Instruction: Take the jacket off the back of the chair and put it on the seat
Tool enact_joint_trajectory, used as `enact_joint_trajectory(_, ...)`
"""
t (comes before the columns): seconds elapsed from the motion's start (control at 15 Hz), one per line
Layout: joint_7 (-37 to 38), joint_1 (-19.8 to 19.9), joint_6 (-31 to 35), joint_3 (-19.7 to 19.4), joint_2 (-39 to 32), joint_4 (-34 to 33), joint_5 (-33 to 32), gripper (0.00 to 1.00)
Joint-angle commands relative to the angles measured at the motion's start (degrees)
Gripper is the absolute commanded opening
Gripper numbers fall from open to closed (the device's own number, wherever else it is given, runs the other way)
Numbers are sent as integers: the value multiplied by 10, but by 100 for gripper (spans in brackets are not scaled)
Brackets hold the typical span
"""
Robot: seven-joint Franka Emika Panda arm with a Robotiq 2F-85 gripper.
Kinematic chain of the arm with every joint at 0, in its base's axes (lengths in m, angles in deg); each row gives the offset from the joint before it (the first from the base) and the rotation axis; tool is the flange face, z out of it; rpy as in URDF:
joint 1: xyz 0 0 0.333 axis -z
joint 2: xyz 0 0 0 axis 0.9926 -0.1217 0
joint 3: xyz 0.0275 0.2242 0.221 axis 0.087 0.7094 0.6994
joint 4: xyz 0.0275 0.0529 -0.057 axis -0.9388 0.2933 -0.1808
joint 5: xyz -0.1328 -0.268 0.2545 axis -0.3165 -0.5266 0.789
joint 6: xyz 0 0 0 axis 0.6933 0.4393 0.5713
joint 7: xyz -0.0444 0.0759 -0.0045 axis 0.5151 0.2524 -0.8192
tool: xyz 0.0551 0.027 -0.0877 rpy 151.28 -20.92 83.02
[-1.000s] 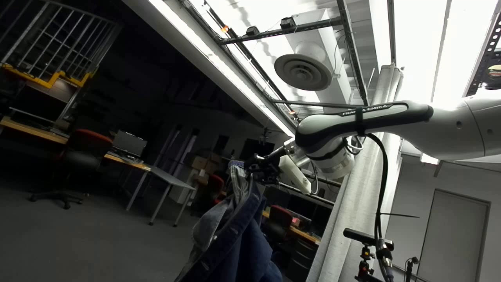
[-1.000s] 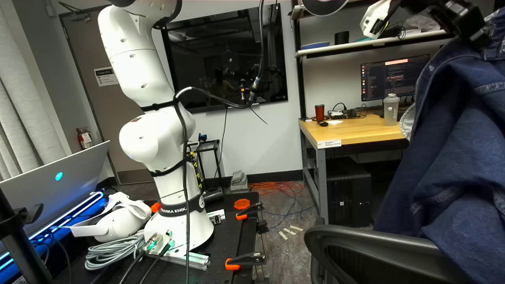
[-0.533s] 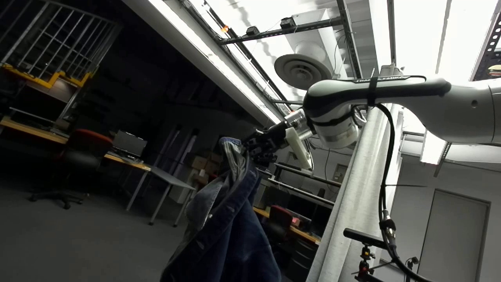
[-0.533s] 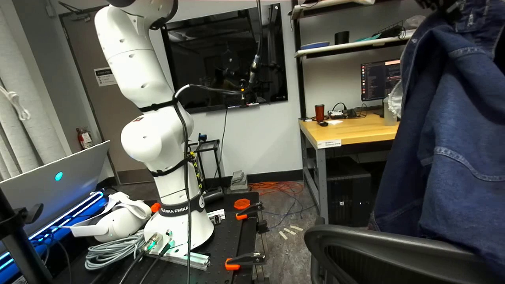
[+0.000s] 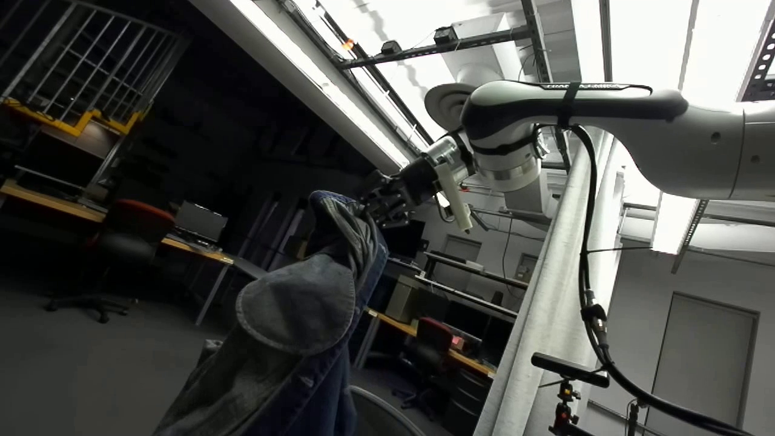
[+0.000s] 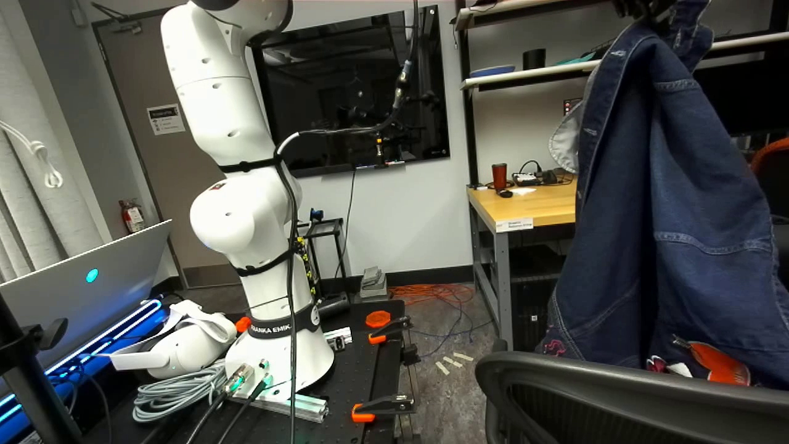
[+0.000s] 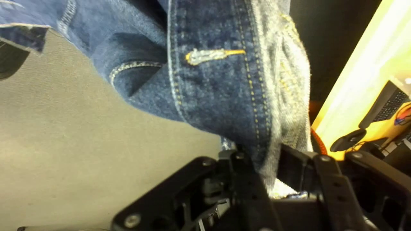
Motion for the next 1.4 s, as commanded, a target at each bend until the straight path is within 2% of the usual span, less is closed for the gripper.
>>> enact_joint_trajectory(0.0,-11,4,-44,4,-36,-81,0,4)
enact_joint_trajectory(0.2,10,7,-28,6,-50,-103,-18,4)
enact_joint_trajectory(0.47,41,10,-2,5,-60,-133,-73,4)
enact_joint_trajectory(0.53,51,11,-10,5,-61,-139,-88,41)
enact_joint_trajectory(0.67,55,11,-10,5,-65,-149,-115,49)
enact_joint_trajectory(0.93,70,11,-9,5,-71,-160,-149,80)
enact_joint_trajectory(1.13,83,11,-15,6,-74,-167,-156,99)
enact_joint_trajectory(1.27,87,10,-16,6,-77,-170,-149,100)
enact_joint_trajectory(1.33,25,29,64,-19,-36,-40,-106,100)
